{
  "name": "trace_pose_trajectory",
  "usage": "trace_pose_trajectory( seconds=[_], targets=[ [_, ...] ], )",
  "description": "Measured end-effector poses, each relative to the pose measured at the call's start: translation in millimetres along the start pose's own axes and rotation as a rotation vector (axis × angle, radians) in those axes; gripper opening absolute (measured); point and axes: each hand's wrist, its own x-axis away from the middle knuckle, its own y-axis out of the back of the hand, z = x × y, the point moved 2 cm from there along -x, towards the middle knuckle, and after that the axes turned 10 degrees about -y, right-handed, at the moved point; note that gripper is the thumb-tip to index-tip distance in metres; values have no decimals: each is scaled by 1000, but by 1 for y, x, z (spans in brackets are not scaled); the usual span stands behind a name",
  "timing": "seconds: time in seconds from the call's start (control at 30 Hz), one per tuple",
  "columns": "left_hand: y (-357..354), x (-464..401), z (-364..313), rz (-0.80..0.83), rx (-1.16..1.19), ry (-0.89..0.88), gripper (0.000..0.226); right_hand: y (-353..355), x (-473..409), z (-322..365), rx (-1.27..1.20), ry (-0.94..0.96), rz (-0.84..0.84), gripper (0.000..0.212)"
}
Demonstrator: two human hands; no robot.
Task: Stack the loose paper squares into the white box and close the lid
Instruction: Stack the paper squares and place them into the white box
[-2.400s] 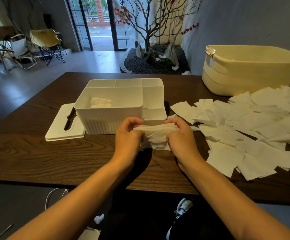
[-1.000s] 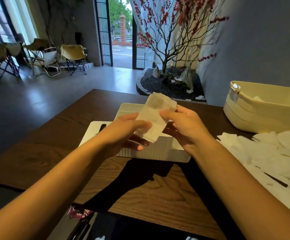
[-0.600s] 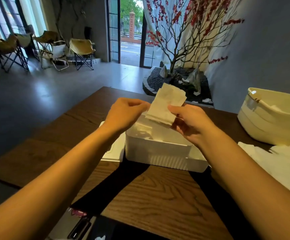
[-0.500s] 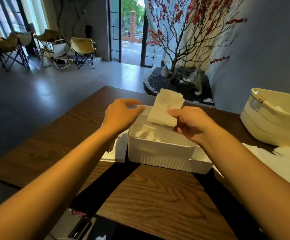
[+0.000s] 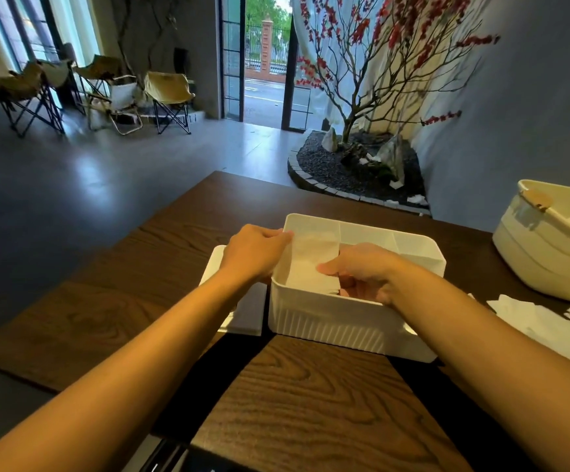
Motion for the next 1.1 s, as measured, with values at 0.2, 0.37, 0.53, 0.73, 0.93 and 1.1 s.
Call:
trace_pose_trajectory(
  seconds=[0.2,0.37,0.53,0.73,0.93,1.1],
  targets=[
    [-2,-1,4,31,69,53,40,-5,4,5,234,28,-3,13],
    [0,1,1,49,109,60,41,-2,3,7,452,56,-62,2],
    [1,5,-3,55,152,69,40,-6,5,9,377,32,-13,15],
    [1,6,-5,59,155,76,40,3,20,15,888,323,-311,22],
    [2,6,-9,78,164,74,39,-8,22,19,1046,542,-135,46],
    [2,5,-9,85,186,73,41,-15,13,18,1167,576,-69,34]
  ],
)
